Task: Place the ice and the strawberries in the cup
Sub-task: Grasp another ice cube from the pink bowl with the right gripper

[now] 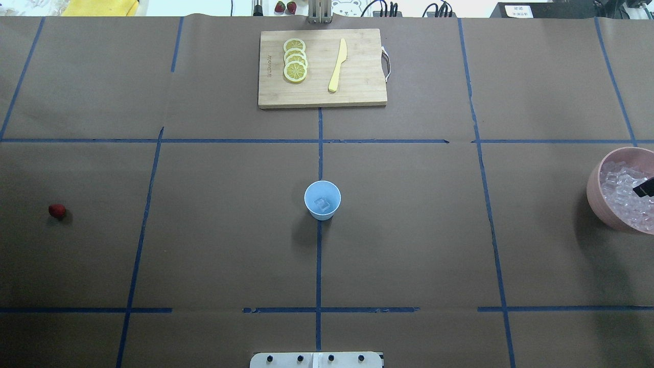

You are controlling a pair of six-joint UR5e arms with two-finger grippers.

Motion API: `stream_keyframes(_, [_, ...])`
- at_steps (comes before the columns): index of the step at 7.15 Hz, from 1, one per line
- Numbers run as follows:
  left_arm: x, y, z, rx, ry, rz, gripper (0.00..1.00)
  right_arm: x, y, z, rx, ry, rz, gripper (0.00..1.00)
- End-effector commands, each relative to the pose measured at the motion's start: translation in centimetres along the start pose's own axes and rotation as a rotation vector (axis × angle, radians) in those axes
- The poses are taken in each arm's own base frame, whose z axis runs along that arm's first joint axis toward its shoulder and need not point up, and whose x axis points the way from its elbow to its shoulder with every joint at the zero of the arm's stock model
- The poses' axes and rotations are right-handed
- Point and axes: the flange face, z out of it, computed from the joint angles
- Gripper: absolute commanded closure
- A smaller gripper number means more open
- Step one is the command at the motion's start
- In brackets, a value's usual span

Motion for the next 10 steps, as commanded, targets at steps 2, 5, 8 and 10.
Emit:
stream_keyframes(2, [0.2, -0.1, -0.2, 0.004, 0.002, 0.002, 0.0, 2.1, 0.9, 2.4, -0.047, -0.002, 0.021, 0.1])
stream_keyframes(5, [0.2, 0.0, -0.2, 0.004, 0.008, 0.002, 0.0, 3.0, 0.3, 3.6, -0.065, -0.003, 0.037, 0.13])
stream_keyframes(8, [0.4, 0.0, -0.1, 0.001, 0.017, 0.001, 0.0, 3.4, -0.5, 4.1, -0.07, -0.003, 0.043, 0.17])
stream_keyframes(10, [0.4, -0.1, -0.2, 0.002, 0.017, 0.002, 0.0, 3.7, -0.5, 4.5, -0.078, -0.004, 0.051, 0.18])
